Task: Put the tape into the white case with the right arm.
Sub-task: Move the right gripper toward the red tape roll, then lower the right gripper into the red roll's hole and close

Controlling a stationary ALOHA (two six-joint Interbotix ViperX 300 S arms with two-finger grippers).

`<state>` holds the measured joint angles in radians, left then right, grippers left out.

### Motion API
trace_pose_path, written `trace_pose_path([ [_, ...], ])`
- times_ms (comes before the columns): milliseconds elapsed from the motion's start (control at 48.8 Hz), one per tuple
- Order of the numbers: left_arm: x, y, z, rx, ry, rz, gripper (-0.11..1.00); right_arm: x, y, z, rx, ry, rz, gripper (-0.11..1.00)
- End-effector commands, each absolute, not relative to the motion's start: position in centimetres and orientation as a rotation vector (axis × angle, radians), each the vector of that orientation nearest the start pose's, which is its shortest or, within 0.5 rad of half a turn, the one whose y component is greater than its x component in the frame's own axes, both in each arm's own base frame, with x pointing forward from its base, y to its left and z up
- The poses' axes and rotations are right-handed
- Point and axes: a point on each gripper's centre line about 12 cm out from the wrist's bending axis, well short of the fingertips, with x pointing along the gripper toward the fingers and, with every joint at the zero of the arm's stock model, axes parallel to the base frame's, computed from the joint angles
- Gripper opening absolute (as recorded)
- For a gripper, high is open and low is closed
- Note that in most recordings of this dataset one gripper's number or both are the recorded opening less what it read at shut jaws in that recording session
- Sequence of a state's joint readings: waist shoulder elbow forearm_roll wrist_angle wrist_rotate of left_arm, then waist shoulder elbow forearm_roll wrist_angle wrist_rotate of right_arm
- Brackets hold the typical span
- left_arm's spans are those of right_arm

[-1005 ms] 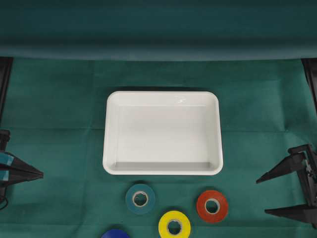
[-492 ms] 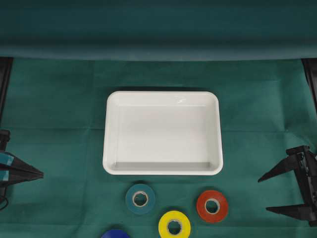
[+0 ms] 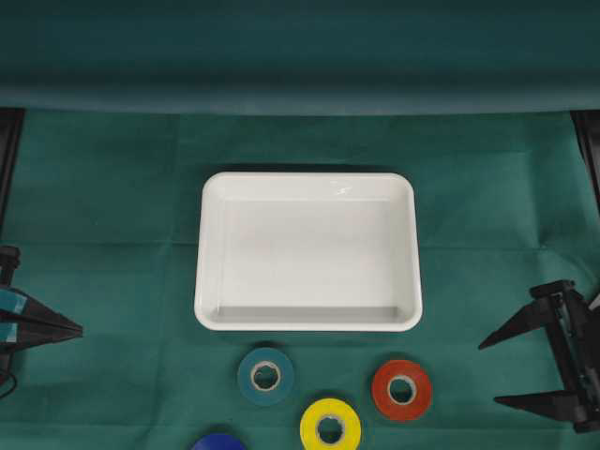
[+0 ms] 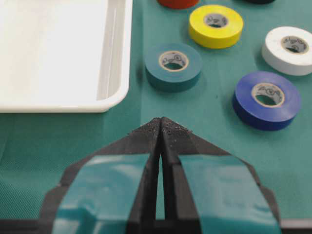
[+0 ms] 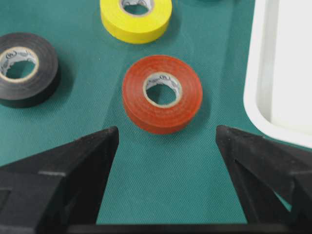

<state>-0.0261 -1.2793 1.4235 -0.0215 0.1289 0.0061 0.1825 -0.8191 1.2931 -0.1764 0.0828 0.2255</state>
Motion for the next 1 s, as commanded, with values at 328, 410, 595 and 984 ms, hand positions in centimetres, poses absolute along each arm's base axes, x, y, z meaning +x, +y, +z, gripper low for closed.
trace_pose_path([
  [328,14.2,-0.4,19.9,-0.013,0.263,-0.030,0.00,23.0,4.9,17.8,-0.019,0.572,0.195,0.89],
  [410,14.2,-0.4,19.9,-0.013,0.264,-0.030,0.00,23.7,5.1,17.6,-0.019,0.590,0.194,0.89],
  [595,14.2,-0.4,19.9,-0.015,0.263,-0.029,0.00,25.3,5.4,16.5,-0.027,0.650,0.192,0.89],
  [984,14.2,-0.4,19.7,-0.016,0.267,-0.028,0.00,27.3,5.9,14.9,-0.030,0.708,0.192,0.89],
])
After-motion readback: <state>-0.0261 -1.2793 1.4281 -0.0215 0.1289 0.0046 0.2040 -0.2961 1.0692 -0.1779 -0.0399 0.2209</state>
